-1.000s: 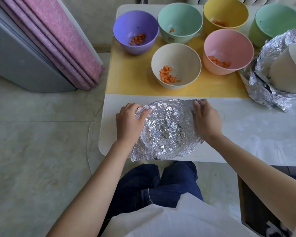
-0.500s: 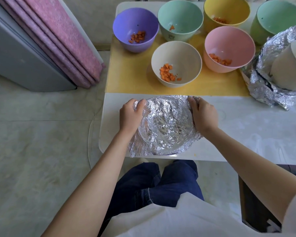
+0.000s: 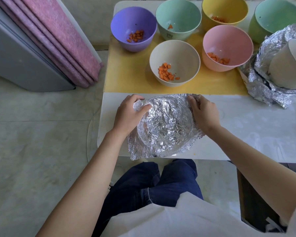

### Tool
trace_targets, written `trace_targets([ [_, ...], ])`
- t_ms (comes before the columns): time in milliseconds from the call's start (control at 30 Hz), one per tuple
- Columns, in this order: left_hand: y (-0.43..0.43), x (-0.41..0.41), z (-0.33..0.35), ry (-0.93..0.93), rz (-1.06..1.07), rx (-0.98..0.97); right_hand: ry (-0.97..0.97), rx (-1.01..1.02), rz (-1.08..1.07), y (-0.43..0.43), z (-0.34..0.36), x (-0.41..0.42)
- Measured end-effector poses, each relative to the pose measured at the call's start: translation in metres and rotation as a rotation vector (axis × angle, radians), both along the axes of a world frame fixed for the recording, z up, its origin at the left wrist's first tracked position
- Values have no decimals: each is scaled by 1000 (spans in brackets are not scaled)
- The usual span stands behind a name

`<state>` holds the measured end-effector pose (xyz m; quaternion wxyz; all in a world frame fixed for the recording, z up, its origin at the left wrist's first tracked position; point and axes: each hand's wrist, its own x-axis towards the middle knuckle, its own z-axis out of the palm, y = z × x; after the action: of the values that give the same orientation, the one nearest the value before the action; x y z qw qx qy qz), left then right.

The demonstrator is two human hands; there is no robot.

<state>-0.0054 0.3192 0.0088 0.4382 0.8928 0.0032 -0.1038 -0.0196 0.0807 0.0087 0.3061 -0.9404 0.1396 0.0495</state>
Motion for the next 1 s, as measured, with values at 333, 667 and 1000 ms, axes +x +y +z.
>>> trace_targets([
  [333, -20, 16, 3, -130, -44, 152, -8, -127, 102, 7, 0, 8],
  [667, -23, 19, 3, -193, -35, 277, 16, -183, 43, 12, -8, 14],
  [1000, -28, 18, 5, -343, -62, 397, -317, -323, 621, 35, -17, -8],
])
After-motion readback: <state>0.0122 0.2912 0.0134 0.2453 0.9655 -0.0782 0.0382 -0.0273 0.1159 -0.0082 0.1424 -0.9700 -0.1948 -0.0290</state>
